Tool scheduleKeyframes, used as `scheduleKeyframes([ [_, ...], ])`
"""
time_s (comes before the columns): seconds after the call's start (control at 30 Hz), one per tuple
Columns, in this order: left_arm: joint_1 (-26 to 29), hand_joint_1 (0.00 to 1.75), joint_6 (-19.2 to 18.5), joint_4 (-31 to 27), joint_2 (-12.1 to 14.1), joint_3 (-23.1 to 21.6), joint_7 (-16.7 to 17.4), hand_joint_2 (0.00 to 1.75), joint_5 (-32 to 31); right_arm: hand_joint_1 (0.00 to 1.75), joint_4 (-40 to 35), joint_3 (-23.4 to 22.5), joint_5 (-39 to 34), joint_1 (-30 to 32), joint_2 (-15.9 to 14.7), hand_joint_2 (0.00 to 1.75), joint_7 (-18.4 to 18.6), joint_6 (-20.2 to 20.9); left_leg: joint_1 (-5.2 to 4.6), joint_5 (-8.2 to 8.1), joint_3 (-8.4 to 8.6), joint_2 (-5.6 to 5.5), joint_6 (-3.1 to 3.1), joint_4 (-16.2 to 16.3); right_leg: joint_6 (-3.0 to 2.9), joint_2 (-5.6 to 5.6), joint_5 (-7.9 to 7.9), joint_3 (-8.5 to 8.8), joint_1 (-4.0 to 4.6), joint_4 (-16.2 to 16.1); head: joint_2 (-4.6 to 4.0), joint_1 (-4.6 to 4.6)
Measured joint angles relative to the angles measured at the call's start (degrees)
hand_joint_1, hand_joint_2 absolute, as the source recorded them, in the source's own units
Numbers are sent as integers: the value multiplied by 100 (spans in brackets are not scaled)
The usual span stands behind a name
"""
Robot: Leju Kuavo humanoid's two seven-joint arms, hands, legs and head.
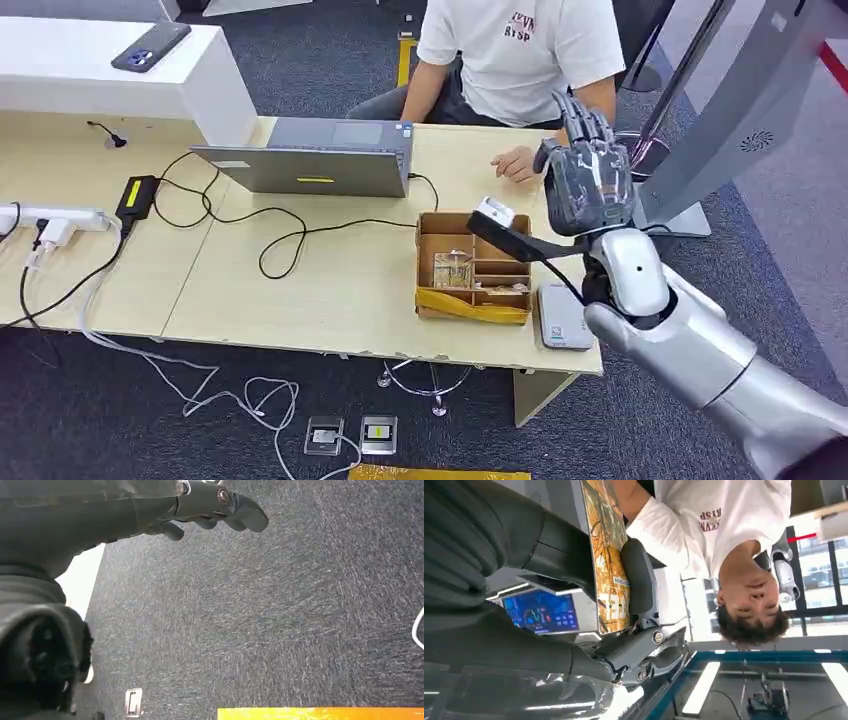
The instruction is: Pass the card to the sensor for recognition and then transmit it.
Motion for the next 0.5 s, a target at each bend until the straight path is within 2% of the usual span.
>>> scheduleKeyframes([
  [0.2,3,0,0,0,-2,4,0,0,39,175,77,-24,-311,140,-35,175,-2,-125,0,0,2,3,0,0,0,8,0,-3,0,-1,0,0],
  [0.5,19,0,0,0,-83,26,0,0,122,175,153,-312,-859,968,-360,175,9,-581,-1,-5,2,8,-4,1,0,10,0,-2,-1,-2,0,0],
])
